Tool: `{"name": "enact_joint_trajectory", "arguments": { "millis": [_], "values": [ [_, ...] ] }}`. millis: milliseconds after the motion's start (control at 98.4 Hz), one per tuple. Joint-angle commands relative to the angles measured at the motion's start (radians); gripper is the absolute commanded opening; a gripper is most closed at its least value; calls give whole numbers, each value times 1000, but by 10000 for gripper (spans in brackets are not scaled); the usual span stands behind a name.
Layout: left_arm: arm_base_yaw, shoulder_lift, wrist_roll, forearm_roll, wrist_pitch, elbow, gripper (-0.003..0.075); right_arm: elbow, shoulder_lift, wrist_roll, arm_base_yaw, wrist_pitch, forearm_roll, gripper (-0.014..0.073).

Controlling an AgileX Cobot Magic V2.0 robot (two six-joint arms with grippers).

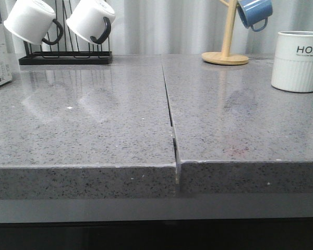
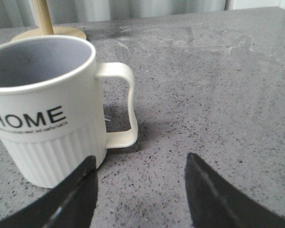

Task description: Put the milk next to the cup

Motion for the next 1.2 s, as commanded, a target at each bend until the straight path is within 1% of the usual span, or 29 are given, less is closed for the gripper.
{"name": "enact_joint_trajectory", "arguments": {
  "millis": [0, 254, 691, 925, 1017, 1067, 1078, 1088, 1108, 1139, 1189],
  "values": [
    [1, -32, -1, -8, -83, 40, -21, -48, 9, -7, -8, -111, -6, 425],
    [1, -32, -1, -8, -83, 40, -21, -110, 97, -32, -22, -129, -5, 423],
    [1, -32, -1, -8, -83, 40, -21, -226, 206, -32, -30, -136, -14, 423],
    [1, -32, -1, -8, -83, 40, -21, -308, 261, -32, -30, -134, -49, 420],
    [1, -32, -1, -8, -83, 40, -21, -337, 288, -32, -30, -134, -57, 365],
    [1, -32, -1, -8, -83, 40, -21, -345, 296, -32, -28, -134, -59, 312],
    [1, -32, -1, -8, -83, 40, -21, -347, 298, -32, -28, -134, -59, 286],
    [1, -32, -1, -8, -83, 40, -21, -347, 298, -32, -28, -134, -59, 286],
    [1, -32, -1, -8, -83, 40, -21, -348, 299, -32, -28, -134, -59, 249],
    [1, -32, -1, -8, -83, 40, -21, -348, 300, -32, -28, -134, -59, 222],
    [1, -32, -1, -8, -83, 40, -21, -348, 300, -32, -28, -134, -59, 152]
  ]
}}
